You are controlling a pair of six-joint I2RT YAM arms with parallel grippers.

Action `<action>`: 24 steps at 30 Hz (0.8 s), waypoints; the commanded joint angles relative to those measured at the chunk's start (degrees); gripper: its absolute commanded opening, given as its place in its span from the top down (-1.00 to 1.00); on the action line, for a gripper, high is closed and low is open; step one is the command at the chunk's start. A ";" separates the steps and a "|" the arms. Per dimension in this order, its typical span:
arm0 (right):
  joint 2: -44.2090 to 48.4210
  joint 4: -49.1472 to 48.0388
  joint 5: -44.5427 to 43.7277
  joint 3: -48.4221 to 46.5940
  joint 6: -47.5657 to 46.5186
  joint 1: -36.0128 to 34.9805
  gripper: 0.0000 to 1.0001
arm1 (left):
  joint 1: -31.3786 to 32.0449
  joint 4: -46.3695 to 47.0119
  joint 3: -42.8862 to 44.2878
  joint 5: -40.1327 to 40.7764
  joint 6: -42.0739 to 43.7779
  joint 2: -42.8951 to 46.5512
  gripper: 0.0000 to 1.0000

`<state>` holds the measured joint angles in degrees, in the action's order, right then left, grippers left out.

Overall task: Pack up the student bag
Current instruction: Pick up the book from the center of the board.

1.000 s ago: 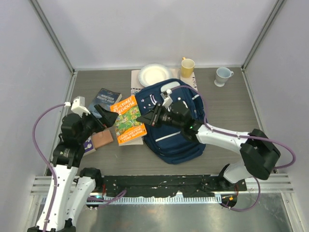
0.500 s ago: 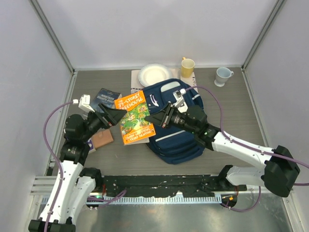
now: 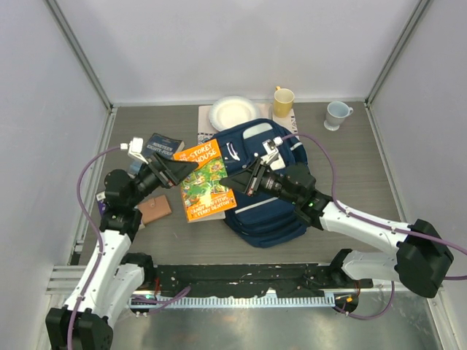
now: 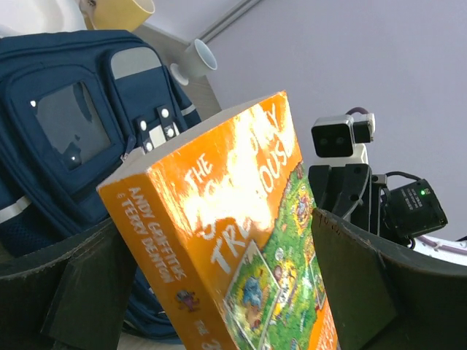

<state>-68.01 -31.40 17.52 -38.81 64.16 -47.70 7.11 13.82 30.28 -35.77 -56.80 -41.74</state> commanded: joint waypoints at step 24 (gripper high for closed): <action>12.00 27.28 -15.16 -2.43 -6.52 3.41 -0.64 | 0.18 0.66 3.82 8.52 0.46 0.08 1.00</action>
<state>-62.37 -7.79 5.98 -44.58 56.71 -43.97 7.38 11.07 30.20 -32.73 -55.07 -42.85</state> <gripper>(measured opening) 0.812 0.307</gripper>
